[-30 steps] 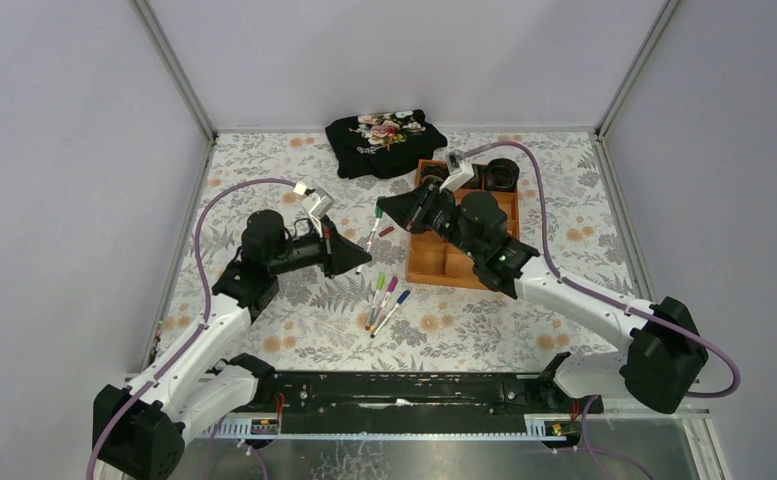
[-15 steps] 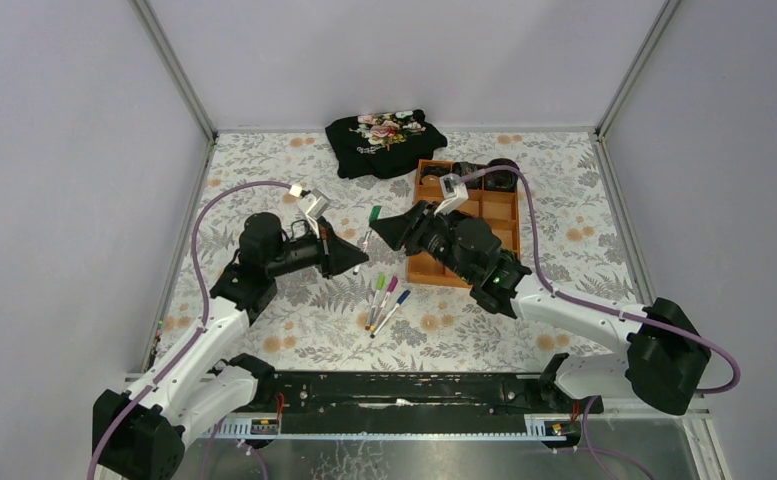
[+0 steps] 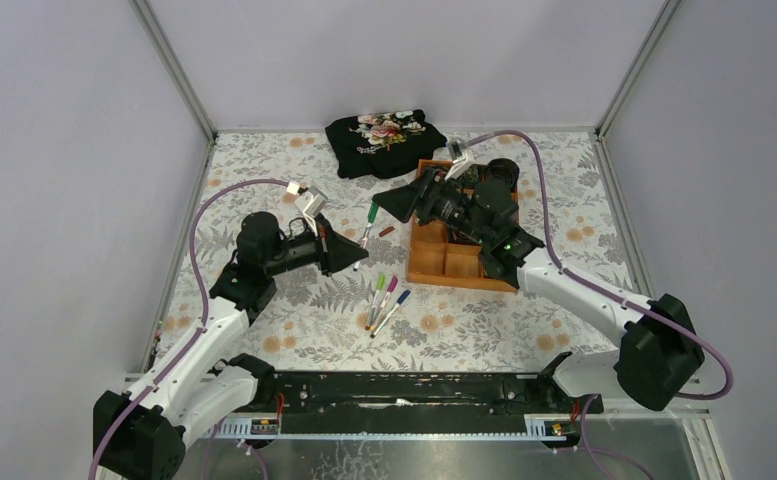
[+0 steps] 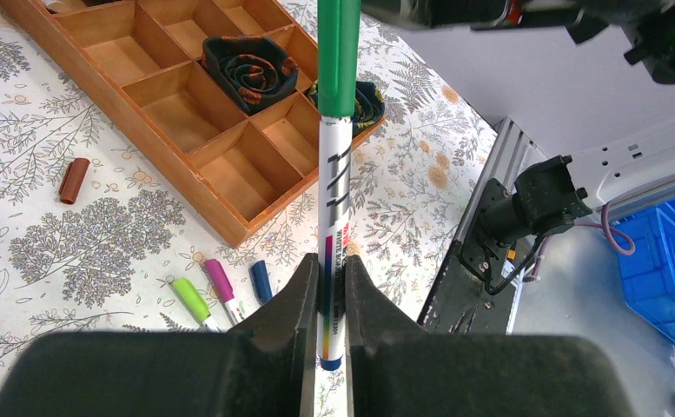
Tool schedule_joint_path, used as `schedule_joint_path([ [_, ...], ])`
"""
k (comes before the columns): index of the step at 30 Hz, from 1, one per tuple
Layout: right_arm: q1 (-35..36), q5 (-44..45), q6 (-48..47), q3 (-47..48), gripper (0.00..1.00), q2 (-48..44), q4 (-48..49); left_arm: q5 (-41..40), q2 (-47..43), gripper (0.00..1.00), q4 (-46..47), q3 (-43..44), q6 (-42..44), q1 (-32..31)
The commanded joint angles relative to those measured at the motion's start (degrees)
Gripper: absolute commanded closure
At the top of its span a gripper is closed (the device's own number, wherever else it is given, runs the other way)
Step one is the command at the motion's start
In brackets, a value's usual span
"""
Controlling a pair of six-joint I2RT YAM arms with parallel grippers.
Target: Insert the pens into the pen caps
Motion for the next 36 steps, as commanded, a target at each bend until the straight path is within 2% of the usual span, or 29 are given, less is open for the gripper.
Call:
schedule_joint_path([
  [1,-0.86,-9.56,-1.57,6.11,0.27,3.34,2.14,1.59,-0.59,1.00,4.17,0.20,-0.28,0.16],
  [4,-0.85,-12.39,-1.62,7.99,0.30,6.25,2.90,2.15,-0.58,1.00,4.47,0.12,-0.36,0.18],
  [7,-0.85,-15.98,-0.64,8.69,0.43,8.25,5.02,2.11,-0.64,1.00,4.45,0.07,-0.45,0.18],
  [10,-0.81,-17.08,-0.41,7.69,0.73,8.50,5.24,1.67,-0.62,1.00,4.56,0.16,-0.54,0.23],
  [14,-0.71,-17.14,-0.85,4.92,0.99,7.83,3.92,1.13,-0.86,1.00,4.71,0.29,-0.91,0.12],
  [21,1.80,-17.28,-0.54,-0.12,1.00,6.72,2.00,1.00,-1.74,1.00,11.68,-0.98,-7.10,0.18],
  [28,6.12,-20.03,-0.12,-4.30,1.00,6.25,-0.37,0.13,-2.30,1.00,14.22,1.67,-8.62,0.26],
  [36,8.84,-25.10,1.73,-8.70,1.00,5.58,1.15,4.26,-1.88,1.00,22.98,1.23,-15.44,2.76],
])
